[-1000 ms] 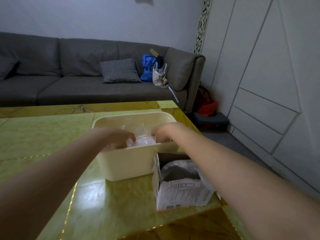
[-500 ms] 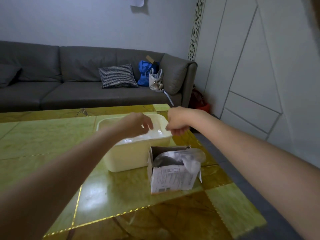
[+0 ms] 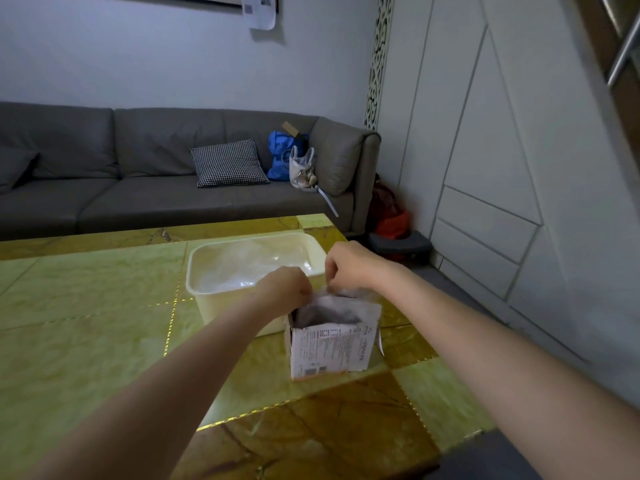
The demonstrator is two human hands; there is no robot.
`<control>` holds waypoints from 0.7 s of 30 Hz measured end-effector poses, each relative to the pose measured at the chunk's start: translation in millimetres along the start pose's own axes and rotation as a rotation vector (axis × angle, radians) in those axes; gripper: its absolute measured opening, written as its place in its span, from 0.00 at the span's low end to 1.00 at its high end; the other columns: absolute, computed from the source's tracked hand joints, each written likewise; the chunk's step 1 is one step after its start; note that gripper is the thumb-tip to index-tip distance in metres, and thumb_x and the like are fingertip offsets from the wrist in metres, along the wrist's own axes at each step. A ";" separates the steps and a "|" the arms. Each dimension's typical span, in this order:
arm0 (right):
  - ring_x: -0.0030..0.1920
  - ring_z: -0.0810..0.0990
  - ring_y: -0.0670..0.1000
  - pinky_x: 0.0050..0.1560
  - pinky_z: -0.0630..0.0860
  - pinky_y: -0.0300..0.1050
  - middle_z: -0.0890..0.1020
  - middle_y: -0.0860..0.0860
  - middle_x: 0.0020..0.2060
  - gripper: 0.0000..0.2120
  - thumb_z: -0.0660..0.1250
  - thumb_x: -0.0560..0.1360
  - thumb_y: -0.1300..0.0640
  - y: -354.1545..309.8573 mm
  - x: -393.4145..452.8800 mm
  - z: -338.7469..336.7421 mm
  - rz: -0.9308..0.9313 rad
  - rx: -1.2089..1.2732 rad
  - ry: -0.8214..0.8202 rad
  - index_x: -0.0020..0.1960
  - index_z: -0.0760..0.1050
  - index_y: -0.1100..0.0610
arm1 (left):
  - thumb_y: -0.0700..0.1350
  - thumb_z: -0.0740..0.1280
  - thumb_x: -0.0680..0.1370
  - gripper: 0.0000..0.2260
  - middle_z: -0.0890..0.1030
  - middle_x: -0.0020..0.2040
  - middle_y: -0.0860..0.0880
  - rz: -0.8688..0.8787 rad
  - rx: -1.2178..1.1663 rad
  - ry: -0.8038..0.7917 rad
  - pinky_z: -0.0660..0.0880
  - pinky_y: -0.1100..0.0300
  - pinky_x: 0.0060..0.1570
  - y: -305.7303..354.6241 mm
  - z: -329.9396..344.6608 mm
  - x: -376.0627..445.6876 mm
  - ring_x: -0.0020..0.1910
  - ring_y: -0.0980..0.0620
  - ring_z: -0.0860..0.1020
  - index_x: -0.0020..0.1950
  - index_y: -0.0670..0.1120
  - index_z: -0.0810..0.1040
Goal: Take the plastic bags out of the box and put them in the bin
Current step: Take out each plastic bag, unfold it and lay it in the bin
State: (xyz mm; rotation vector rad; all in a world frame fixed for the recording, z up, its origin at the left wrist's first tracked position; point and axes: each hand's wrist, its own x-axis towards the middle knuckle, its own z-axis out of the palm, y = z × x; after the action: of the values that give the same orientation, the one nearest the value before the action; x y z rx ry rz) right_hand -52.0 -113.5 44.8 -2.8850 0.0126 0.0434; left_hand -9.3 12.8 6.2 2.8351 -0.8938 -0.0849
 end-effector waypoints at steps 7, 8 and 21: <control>0.49 0.76 0.49 0.46 0.69 0.40 0.79 0.52 0.48 0.02 0.72 0.70 0.63 6.8 -4.8 -6.0 -0.020 0.158 0.165 0.42 0.79 0.60 | 0.43 0.72 0.72 0.07 0.77 0.43 0.47 -0.048 -0.325 0.233 0.67 0.65 0.34 -4.7 -19.2 -2.8 0.42 0.51 0.72 0.46 0.41 0.79; 0.52 0.76 0.49 0.47 0.69 0.40 0.78 0.51 0.49 0.02 0.72 0.70 0.63 7.9 -6.6 -5.3 -0.025 0.172 0.154 0.42 0.80 0.60 | 0.43 0.72 0.72 0.07 0.75 0.43 0.48 -0.063 -0.408 0.249 0.66 0.66 0.33 -5.0 -22.5 -2.9 0.42 0.51 0.72 0.45 0.41 0.77; 0.47 0.75 0.50 0.44 0.71 0.40 0.74 0.45 0.39 0.06 0.73 0.70 0.57 12.0 -13.0 -7.2 -0.033 0.293 -0.070 0.39 0.76 0.52 | 0.34 0.62 0.77 0.08 0.75 0.45 0.45 -0.011 -1.474 0.041 0.78 0.57 0.48 -2.1 -52.5 -10.3 0.44 0.51 0.75 0.39 0.43 0.71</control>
State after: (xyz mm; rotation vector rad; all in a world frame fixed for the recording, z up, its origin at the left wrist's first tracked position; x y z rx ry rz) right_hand -64.9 -126.9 49.1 -2.5887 -0.0379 0.1257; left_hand -11.0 27.9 57.6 1.4429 -0.4360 -0.4561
